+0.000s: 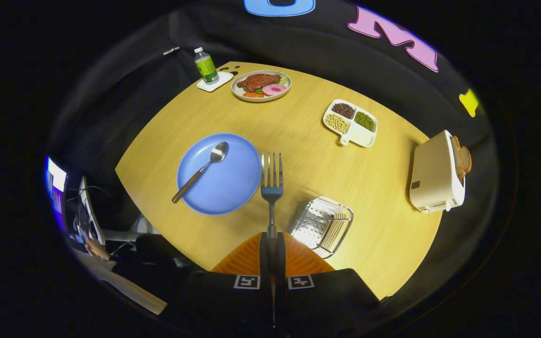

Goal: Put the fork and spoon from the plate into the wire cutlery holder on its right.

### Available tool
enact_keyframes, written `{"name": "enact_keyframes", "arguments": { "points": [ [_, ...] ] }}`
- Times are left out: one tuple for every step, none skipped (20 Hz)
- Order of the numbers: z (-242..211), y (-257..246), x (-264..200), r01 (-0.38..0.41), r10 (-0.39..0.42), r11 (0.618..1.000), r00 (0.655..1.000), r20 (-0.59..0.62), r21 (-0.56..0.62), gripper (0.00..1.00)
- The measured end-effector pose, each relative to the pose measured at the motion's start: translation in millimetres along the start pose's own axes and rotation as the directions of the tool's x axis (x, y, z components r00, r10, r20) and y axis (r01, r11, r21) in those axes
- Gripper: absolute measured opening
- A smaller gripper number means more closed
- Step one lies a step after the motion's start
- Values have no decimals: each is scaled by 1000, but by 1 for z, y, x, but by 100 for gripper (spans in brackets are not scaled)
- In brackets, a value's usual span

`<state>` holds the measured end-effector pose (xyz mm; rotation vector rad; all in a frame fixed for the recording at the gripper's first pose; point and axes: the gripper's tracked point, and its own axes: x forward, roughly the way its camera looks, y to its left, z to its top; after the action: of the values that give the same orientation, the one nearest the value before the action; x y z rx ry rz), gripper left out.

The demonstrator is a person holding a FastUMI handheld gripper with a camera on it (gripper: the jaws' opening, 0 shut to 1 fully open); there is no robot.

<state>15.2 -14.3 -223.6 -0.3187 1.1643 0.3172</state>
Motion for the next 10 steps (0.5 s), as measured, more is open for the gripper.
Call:
{"name": "enact_keyframes", "arguments": {
  "points": [
    [-5,-11,-2,2,-2,1000,1000,-23,-18,7],
    [-9,-21,-3,6,-8,999,999,-51,-33,7],
    [-13,-32,-4,15,-18,999,997,-73,-46,7],
    [-17,-41,-5,19,-25,998,995,-100,-59,7],
    [-21,-49,-6,18,-26,997,992,-124,-70,7],
    [-25,-55,-5,17,-29,996,988,-149,-82,7],
    [-30,-61,-5,17,-33,995,984,-173,-96,7],
    [-35,-66,-4,14,-37,994,979,-199,-113,7],
    [-40,-69,-3,10,-39,992,973,-228,-130,7],
    [-44,-71,-2,5,-41,990,967,-251,-143,7]
  ]
}}
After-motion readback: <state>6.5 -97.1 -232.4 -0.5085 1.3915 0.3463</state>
